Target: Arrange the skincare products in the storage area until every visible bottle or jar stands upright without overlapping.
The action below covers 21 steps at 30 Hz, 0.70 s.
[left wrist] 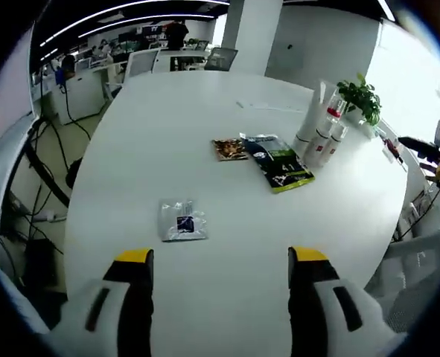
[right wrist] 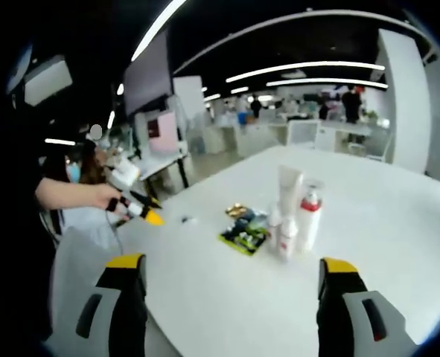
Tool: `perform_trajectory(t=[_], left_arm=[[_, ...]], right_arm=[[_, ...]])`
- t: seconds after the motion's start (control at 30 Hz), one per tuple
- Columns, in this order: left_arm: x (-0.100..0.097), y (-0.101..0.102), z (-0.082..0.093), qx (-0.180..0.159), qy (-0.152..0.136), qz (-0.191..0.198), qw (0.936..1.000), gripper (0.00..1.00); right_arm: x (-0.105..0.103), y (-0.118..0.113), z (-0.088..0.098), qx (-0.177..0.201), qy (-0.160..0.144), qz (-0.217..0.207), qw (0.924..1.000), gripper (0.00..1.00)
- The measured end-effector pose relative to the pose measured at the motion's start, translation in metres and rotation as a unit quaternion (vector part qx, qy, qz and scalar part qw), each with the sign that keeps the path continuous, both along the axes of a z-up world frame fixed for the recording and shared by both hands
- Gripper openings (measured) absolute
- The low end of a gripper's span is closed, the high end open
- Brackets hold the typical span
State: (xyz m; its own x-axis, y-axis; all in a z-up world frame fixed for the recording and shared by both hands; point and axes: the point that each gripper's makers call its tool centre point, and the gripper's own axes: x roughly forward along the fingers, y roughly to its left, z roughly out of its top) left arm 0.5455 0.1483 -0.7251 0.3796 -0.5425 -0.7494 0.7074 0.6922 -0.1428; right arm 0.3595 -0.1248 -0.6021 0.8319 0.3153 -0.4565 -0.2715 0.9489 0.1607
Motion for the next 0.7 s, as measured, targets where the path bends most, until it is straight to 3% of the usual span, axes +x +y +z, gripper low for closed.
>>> perform_trajectory(t=[0.7], left_arm=[[0.035, 0.003, -0.025, 0.006, -0.016, 0.032, 0.9994, 0.59]], right_arm=[[0.017, 0.002, -0.016, 0.015, 0.011, 0.011, 0.9998, 0.97]])
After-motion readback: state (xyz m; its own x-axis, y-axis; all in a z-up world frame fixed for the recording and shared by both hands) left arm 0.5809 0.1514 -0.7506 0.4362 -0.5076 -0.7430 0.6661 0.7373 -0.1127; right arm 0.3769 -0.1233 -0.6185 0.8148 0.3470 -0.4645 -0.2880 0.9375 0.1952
